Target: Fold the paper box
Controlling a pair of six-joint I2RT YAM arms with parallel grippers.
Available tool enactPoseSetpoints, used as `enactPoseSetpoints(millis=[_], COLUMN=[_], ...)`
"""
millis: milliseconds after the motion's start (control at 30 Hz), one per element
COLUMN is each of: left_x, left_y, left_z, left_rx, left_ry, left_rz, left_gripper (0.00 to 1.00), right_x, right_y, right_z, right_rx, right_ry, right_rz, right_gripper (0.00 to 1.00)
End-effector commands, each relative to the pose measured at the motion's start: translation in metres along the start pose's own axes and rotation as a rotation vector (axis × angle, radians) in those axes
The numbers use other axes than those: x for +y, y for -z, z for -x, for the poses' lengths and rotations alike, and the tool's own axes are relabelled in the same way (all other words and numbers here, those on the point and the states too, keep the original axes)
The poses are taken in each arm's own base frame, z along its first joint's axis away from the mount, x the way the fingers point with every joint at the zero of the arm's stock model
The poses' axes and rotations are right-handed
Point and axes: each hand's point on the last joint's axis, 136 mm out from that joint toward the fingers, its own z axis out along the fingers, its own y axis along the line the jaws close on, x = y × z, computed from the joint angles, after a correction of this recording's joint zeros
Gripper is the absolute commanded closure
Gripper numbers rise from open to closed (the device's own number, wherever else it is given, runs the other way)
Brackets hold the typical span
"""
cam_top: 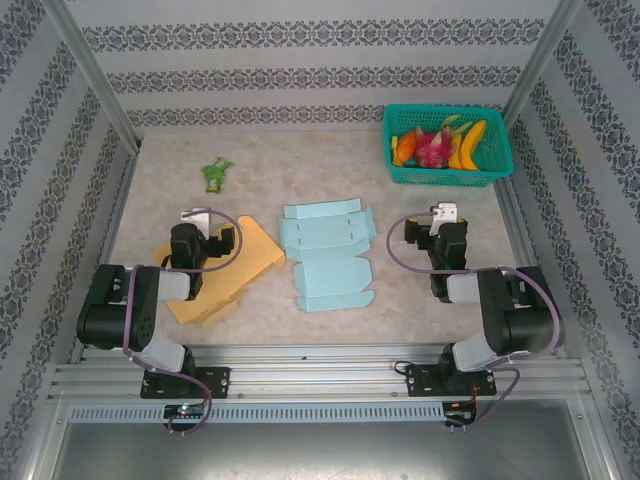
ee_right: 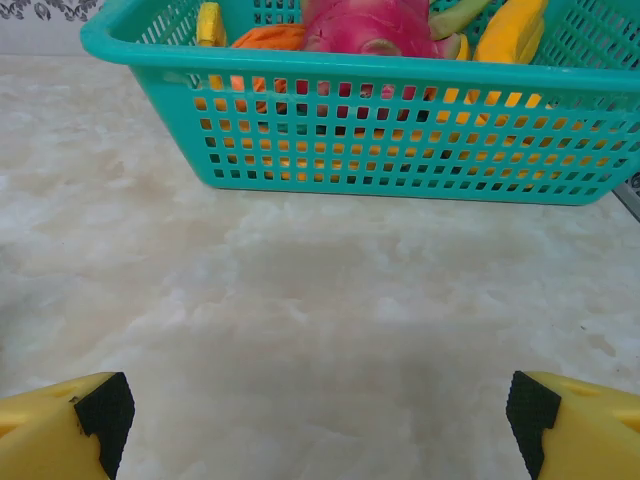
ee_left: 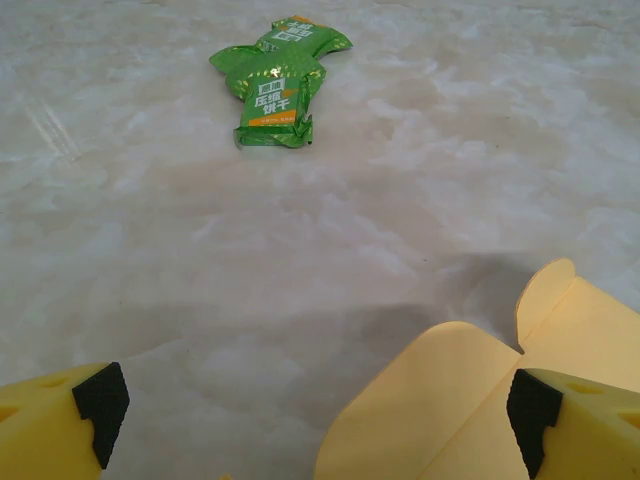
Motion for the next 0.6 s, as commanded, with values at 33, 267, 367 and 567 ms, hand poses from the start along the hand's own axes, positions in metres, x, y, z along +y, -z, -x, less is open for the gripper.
enactPoseSetpoints(millis=[33, 267, 367, 567], left_x=[-0.0019, -0.0015, -0.0019, -0.0019], left_y=[-0.003, -0.003, -0.0032, -0.003], left_z=[0.0156, 0.0151, 0.0151, 0.0156], left_rx=[-0.052, -0.05, -0.05, -0.051], left_ry=[-0.02, -0.019, -0.019, -0.019], left_rz=[0.002, 0.004, 0.002, 0.002], left_gripper=[0.0, 0.0, 0.0, 0.0], right_x=[0.0046, 0.005, 0.0045, 0.0052], right_y=[-0.002, -0.0014, -0.0011, -0.0012], right_z=[0.0146, 0.0146, 0.0148, 0.0144], right_rx=[-0.049, -0.052, -0.054, -0.053], right_ry=[0.008, 0.012, 0.012, 0.011], right_rz=[0.014, 0.013, 0.01, 0.012], right_gripper=[0.02, 0.02, 0.02, 0.02])
